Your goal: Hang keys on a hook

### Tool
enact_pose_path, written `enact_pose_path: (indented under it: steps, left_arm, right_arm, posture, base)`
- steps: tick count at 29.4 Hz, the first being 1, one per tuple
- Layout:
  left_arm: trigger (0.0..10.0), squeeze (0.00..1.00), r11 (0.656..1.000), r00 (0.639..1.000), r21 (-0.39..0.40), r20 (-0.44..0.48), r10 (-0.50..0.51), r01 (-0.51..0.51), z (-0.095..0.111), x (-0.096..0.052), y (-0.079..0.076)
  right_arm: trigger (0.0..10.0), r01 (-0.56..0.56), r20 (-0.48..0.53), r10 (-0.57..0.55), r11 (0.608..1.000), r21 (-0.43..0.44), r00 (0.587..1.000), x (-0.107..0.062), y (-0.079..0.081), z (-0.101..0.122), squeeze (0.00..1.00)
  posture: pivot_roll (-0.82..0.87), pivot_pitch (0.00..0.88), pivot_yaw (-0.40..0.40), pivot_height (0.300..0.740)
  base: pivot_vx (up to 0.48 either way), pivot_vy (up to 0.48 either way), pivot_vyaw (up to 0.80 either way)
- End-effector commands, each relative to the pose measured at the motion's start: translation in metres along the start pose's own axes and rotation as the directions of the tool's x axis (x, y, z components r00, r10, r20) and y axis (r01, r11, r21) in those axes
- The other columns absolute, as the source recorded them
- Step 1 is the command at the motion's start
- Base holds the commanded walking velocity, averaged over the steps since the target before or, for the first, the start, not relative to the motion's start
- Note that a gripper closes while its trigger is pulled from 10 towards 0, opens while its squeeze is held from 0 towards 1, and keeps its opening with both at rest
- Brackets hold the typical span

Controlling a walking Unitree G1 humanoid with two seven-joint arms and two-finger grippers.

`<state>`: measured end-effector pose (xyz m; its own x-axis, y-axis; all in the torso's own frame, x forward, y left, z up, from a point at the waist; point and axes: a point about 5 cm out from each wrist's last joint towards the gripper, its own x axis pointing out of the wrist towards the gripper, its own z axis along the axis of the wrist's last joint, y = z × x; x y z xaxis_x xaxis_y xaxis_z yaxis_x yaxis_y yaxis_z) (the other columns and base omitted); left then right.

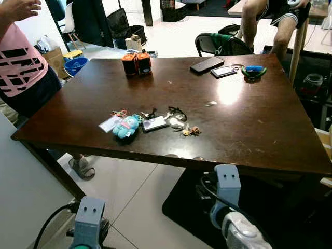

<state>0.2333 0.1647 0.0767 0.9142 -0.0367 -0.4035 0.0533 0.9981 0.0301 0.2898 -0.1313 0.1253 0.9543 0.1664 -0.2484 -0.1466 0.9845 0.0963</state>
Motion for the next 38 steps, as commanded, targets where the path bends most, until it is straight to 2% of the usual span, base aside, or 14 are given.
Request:
enact_pose_path:
  steps: [1,4,12,15,17,22,23,24,26,27,28,29,36,38]
  left_arm:
    - [10.0,0.00,0.999,0.999,0.000,-0.033,0.038,-0.038,-0.010,-0.001,0.008]
    - [10.0,0.00,0.998,0.998,-0.035,-0.024,0.056,-0.057,-0.010,-0.002,0.013]
    - [10.0,0.00,0.995,0.997,-0.067,0.009,0.073,-0.072,-0.006,-0.001,0.020]
    - [10.0,0.00,0.993,0.996,-0.082,0.030,0.088,-0.086,-0.004,-0.001,0.024]
    - [10.0,0.00,0.990,0.992,-0.114,0.074,0.097,-0.089,0.003,0.000,0.029]
    - [10.0,0.00,0.983,0.984,-0.165,0.141,0.105,-0.082,0.017,-0.002,0.036]
    - [10.0,0.00,0.981,0.973,-0.184,0.205,0.102,-0.064,0.036,-0.006,0.040]
    - [10.0,0.00,0.981,0.973,-0.184,0.205,0.102,-0.064,0.036,-0.006,0.040]
    - [10.0,0.00,0.979,0.954,-0.201,0.285,0.090,-0.032,0.056,-0.014,0.042]
    - [10.0,0.00,0.979,0.954,-0.201,0.285,0.090,-0.032,0.056,-0.014,0.042]
    - [10.0,0.00,0.985,0.920,-0.174,0.381,0.087,-0.022,0.076,-0.025,0.043]
    - [10.0,0.00,0.987,0.904,-0.154,0.417,0.098,-0.036,0.083,-0.030,0.044]
    - [10.0,0.00,0.986,0.863,-0.154,0.489,0.128,-0.059,0.092,-0.038,0.042]
    - [10.0,0.00,0.984,0.846,-0.160,0.512,0.153,-0.081,0.095,-0.040,0.036]
  right_arm:
    - [10.0,-0.018,-0.022,0.019,1.000,0.009,1.000,0.002,0.006,-0.007,0.00]
    - [10.0,-0.025,-0.025,0.026,0.999,0.036,0.999,0.002,0.008,-0.010,0.00]
    - [10.0,-0.040,-0.021,0.041,0.997,0.062,0.999,0.007,0.012,-0.008,0.00]
    - [10.0,-0.048,-0.021,0.049,0.996,0.071,0.999,0.008,0.014,-0.010,0.00]
    - [10.0,-0.067,-0.019,0.069,0.995,0.070,0.997,0.012,0.016,-0.010,0.00]
    - [10.0,-0.088,-0.016,0.089,0.993,0.076,0.996,0.015,0.017,-0.010,0.00]
    - [10.0,-0.099,0.013,0.099,0.993,0.063,0.995,0.018,0.018,-0.005,0.00]
    - [10.0,-0.099,0.013,0.099,0.993,0.063,0.995,0.018,0.018,-0.005,0.00]
    - [10.0,-0.106,0.078,0.104,0.994,0.023,0.992,0.019,0.018,0.006,0.00]
    - [10.0,-0.106,0.078,0.104,0.994,0.023,0.992,0.019,0.018,0.006,0.00]
    - [10.0,-0.108,0.177,0.108,0.994,-0.007,0.978,0.019,0.019,0.025,0.00]
    - [10.0,-0.102,0.218,0.105,0.994,-0.026,0.970,0.018,0.020,0.032,0.00]
    - [10.0,-0.090,0.278,0.105,0.994,-0.068,0.955,0.018,0.021,0.039,0.00]
    - [10.0,-0.069,0.298,0.090,0.994,-0.080,0.950,0.018,0.020,0.040,0.00]
  posture:
    - [0.06,0.111,0.224,0.740]
    - [0.05,0.087,0.234,0.740]
    - [0.06,0.109,0.241,0.740]
    - [0.04,0.084,0.234,0.740]
    - [0.03,0.112,0.235,0.740]
    - [0.03,0.090,0.231,0.740]
    - [0.04,0.102,0.228,0.740]
    - [0.04,0.102,0.228,0.740]
    - [0.05,0.114,0.224,0.740]
    - [0.05,0.114,0.224,0.740]
    - [0.06,0.111,0.208,0.740]
    - [0.06,0.111,0.208,0.740]
    - [0.05,0.104,0.202,0.740]
    - [0.05,0.110,0.204,0.740]
  base:
    - [0.000,0.000,0.00]
    - [0.000,0.000,0.00]
    - [0.000,0.000,0.00]
    - [0.000,0.000,0.00]
    - [0.000,0.000,0.00]
    - [0.000,0.000,0.00]
    - [0.000,0.000,0.00]
    - [0.000,0.000,0.00]
    - [0.000,0.000,0.00]
    - [0.000,0.000,0.00]
    - [0.000,0.000,0.00]
    - [0.000,0.000,0.00]
    - [0.000,0.000,0.00]
    - [0.000,0.000,0.00]
